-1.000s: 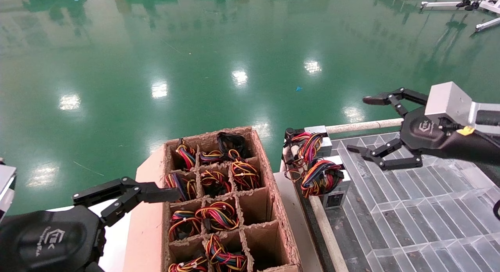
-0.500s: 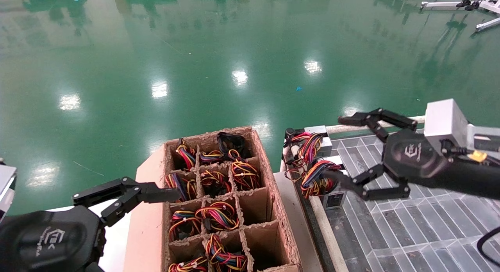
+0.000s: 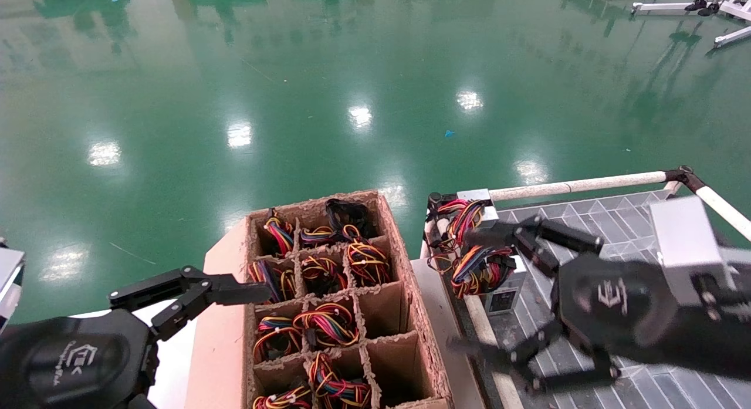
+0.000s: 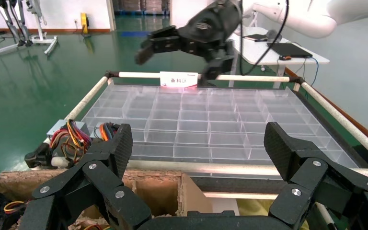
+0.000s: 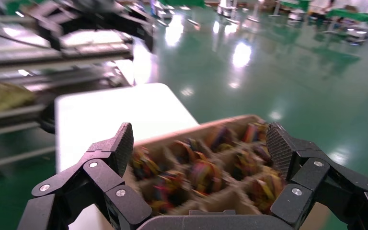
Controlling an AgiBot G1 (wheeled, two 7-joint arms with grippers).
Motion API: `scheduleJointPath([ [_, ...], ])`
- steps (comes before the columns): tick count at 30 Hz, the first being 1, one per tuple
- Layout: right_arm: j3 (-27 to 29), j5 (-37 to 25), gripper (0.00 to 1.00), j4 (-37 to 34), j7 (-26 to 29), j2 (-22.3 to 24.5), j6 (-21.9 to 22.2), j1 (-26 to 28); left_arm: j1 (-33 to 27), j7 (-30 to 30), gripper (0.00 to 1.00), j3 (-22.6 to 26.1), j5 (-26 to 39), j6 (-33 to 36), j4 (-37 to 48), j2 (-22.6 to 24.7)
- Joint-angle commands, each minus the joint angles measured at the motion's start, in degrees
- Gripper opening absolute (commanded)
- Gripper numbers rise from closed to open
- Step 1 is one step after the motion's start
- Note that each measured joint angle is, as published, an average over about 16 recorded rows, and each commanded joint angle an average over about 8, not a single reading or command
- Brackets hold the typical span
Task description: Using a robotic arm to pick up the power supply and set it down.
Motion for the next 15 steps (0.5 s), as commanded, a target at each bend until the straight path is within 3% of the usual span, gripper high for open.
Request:
scheduleJointPath([
  [1,0.3,1.5,1.0,2.0,1.6,0.3,-0.1,-1.6,0.0,0.0,1.0,0.0,0.0,0.0,0.0,0.0],
  [8,1.2,6.2,1.0,8.3,6.2,1.3,-0.4,-6.5,0.0,0.0,1.0,0.0,0.0,0.0,0.0,0.0],
  [15,1.6,7.9,1.0,10.4,7.3,1.7,-0.6,-8.1,0.0,0.0,1.0,0.0,0.0,0.0,0.0,0.0],
])
